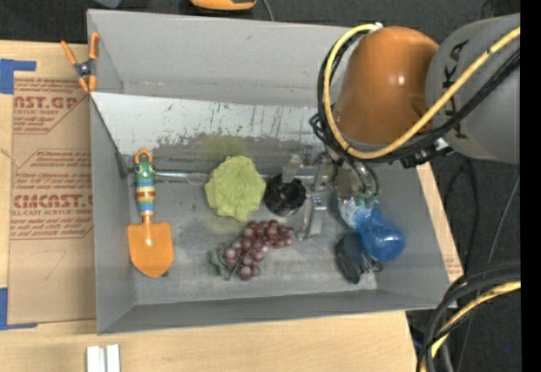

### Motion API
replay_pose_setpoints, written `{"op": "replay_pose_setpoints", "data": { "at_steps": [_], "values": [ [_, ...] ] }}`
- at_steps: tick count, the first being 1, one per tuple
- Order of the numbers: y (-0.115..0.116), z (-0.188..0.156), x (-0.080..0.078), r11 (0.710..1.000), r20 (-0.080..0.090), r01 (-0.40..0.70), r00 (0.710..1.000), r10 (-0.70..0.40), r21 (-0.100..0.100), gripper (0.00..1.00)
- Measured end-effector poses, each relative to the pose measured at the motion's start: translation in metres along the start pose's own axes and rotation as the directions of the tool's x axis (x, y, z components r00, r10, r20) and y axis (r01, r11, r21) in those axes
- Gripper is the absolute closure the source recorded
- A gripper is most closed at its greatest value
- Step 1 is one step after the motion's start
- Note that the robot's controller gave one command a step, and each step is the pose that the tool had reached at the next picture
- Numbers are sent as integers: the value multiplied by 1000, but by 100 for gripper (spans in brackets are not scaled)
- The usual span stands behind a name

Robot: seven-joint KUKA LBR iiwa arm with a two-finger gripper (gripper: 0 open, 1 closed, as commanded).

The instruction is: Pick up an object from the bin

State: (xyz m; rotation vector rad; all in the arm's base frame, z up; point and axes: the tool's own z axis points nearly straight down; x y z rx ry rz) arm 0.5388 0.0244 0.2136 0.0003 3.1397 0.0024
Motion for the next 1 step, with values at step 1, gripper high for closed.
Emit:
{"op": "replay_pose_setpoints", "data": {
  "at_steps": [1],
  "values": [
    [0, 0, 0, 1000, 0, 0, 1000, 0, 0, 0]
  ]
}}
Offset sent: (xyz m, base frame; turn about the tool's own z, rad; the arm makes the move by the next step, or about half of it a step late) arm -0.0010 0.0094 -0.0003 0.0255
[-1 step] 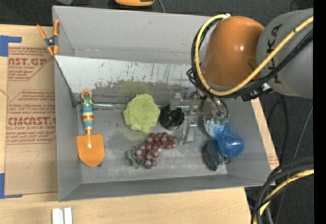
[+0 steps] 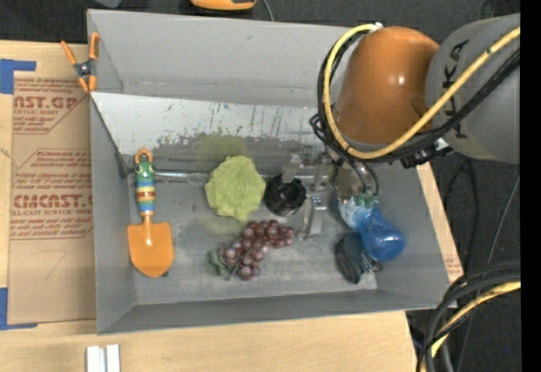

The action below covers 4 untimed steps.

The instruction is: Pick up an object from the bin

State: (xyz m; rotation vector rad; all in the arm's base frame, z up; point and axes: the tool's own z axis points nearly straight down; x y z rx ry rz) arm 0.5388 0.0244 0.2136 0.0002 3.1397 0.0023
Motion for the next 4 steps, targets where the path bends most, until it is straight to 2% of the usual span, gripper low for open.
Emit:
{"op": "replay_pose_setpoints", "data": {
  "at_steps": [1, 2, 3, 4],
  "values": [
    [11, 1, 1, 1000, 1, -24, 1000, 24, -2, 0],
    [3, 8, -1, 1000, 3, -27, 1000, 27, -2, 0],
    [16, 15, -1, 968, 6, 252, 968, -252, -1, 0],
    [1, 51, 7, 999, 1, -37, 999, 37, -1, 0]
  ]
}}
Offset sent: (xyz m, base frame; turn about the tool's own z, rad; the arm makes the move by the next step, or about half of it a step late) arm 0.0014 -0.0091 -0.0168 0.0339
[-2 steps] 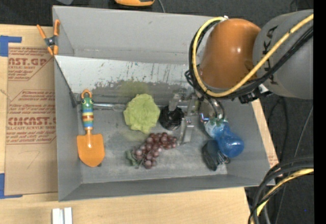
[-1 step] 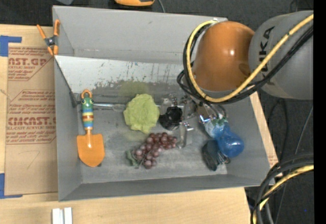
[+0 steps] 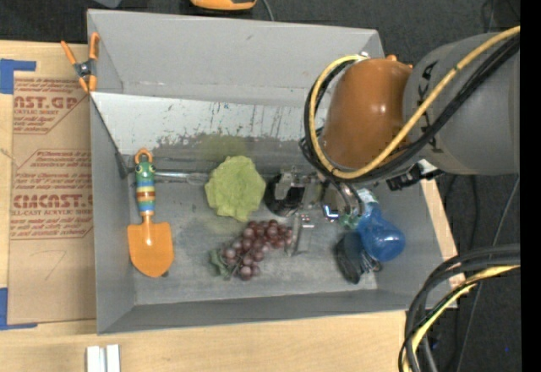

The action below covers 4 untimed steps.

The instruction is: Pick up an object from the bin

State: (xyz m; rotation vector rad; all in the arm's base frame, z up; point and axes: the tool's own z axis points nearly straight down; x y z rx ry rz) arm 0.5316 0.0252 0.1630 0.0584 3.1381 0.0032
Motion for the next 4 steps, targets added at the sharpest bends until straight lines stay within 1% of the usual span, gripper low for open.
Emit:
{"op": "replay_pose_setpoints", "data": {
  "at_steps": [1, 2, 3, 4],
  "values": [
    [-3, 26, -4, 956, 8, 294, 956, -294, -1, 0],
    [3, 77, 28, 996, -1, 86, 996, -86, -1, 0],
    [3, 93, 5, 967, 16, 253, 967, -253, -1, 100],
    [3, 93, 5, 967, 16, 253, 967, -253, -1, 100]
  ]
}}
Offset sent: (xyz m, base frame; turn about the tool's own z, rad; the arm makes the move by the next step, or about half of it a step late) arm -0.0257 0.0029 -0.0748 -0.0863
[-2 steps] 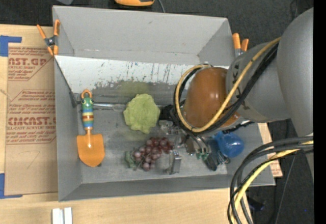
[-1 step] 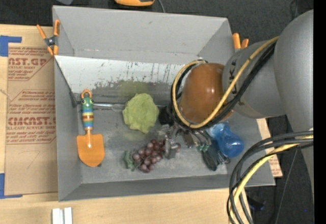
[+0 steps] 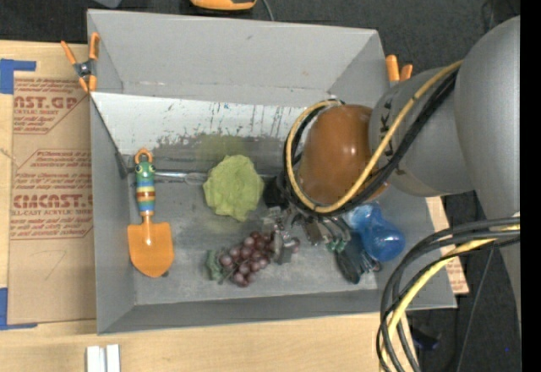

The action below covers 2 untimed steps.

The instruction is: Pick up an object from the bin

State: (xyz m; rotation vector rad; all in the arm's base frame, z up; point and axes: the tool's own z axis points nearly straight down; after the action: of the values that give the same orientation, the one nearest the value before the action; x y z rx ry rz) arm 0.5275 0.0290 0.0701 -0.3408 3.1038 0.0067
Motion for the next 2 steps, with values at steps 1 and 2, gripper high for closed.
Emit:
{"op": "replay_pose_setpoints", "data": {
  "at_steps": [1, 2],
  "values": [
    [3, -22, 0, 1000, -14, 2, 1000, -2, -2, 100],
    [-3, -52, -1, 999, -1, 54, 999, -54, -2, 100]
  ]
}}
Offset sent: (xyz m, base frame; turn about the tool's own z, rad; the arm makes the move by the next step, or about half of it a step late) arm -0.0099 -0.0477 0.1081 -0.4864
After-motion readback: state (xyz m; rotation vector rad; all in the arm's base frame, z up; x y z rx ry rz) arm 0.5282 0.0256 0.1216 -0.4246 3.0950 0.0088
